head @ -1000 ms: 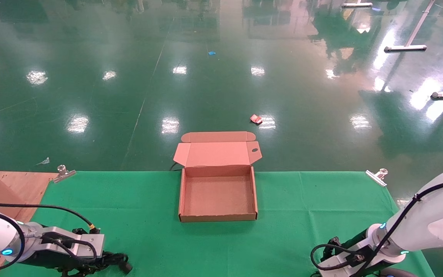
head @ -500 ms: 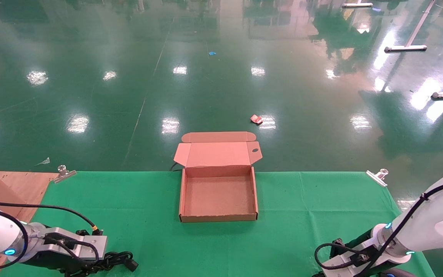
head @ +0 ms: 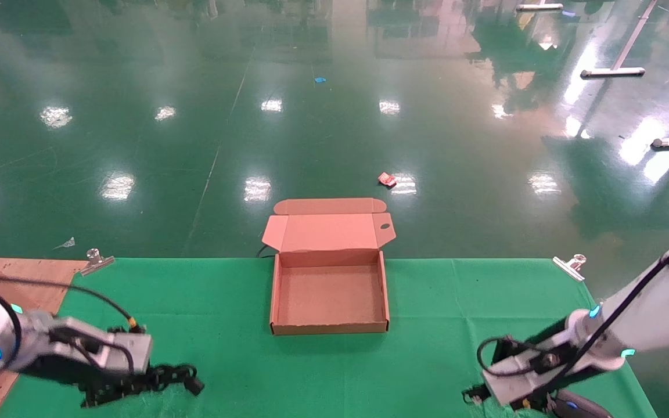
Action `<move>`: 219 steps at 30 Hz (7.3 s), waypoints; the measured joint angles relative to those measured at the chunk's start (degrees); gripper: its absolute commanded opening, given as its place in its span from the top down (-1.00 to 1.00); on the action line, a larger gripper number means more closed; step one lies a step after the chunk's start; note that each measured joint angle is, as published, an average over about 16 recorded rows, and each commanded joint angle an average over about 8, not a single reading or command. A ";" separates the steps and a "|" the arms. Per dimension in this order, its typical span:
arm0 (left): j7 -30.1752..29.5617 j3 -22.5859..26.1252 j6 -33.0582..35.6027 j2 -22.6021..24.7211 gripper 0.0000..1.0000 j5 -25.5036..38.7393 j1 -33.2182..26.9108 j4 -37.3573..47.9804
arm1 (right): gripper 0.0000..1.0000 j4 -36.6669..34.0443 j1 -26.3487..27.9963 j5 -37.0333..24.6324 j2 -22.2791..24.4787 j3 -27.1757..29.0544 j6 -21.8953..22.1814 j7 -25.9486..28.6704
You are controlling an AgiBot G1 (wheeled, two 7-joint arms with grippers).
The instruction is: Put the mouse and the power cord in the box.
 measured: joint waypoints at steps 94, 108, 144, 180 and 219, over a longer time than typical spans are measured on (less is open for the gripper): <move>-43.95 29.21 -53.53 16.11 -1.00 2.88 13.51 -35.43 | 1.00 23.06 16.24 16.77 4.62 -4.39 -16.25 17.15; -38.32 26.26 -47.70 7.26 -1.00 -12.33 9.87 -43.07 | 1.00 21.29 16.80 15.98 -1.52 -5.28 -11.78 17.96; -28.76 16.21 -40.34 -24.46 -1.00 -31.88 13.39 -67.05 | 1.00 31.08 -0.59 21.05 -8.67 -24.52 28.54 20.95; -27.52 12.87 -37.14 -24.50 -1.00 -34.99 15.21 -66.41 | -1.00 33.66 -3.54 25.26 -7.06 -26.64 31.55 24.50; -38.04 -17.65 -3.77 -26.40 -1.00 -53.39 31.14 -69.70 | -1.00 58.00 -25.72 52.51 19.33 8.33 3.55 46.79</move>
